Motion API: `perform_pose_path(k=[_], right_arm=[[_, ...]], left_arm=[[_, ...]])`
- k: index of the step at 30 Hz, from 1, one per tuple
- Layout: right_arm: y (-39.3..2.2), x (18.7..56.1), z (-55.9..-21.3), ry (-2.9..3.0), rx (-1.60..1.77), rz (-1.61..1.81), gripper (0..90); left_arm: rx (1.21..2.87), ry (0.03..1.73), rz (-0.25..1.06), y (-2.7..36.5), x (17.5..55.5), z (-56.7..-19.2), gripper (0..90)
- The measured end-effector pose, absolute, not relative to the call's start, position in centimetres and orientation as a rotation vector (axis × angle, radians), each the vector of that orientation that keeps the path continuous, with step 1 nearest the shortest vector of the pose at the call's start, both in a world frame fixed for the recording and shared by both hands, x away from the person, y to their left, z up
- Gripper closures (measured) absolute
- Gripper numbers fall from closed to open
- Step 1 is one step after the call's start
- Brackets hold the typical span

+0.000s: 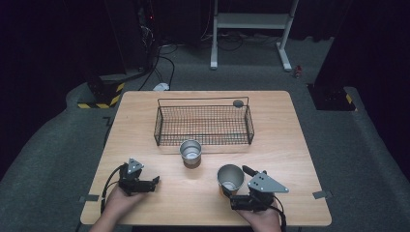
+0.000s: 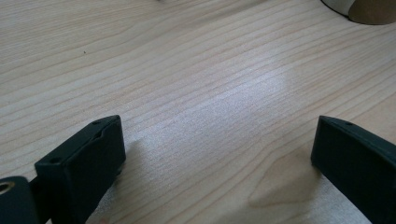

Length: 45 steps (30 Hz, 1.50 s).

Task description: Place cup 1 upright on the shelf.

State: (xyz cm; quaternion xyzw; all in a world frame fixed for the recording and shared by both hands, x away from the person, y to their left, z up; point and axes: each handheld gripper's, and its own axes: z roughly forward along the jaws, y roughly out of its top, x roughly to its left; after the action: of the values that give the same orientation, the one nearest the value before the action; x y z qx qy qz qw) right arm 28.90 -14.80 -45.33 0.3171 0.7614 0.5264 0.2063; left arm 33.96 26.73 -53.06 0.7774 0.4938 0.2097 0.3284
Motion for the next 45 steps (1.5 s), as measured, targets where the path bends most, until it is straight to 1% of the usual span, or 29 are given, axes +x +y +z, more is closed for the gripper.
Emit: perform_pose_path(k=[28, 45], right_arm=[[-15.0, 29.6, -47.5, 2.194, 0.937, 1.434, 6.0], [-14.4, 31.1, -49.1, 2.231, 0.993, 1.406, 6.9]], left_arm=[[2.035, 1.293, 0.549, 26.7, 34.0, -53.1, 3.2], [2.035, 1.293, 0.549, 26.7, 34.0, -53.1, 3.2]])
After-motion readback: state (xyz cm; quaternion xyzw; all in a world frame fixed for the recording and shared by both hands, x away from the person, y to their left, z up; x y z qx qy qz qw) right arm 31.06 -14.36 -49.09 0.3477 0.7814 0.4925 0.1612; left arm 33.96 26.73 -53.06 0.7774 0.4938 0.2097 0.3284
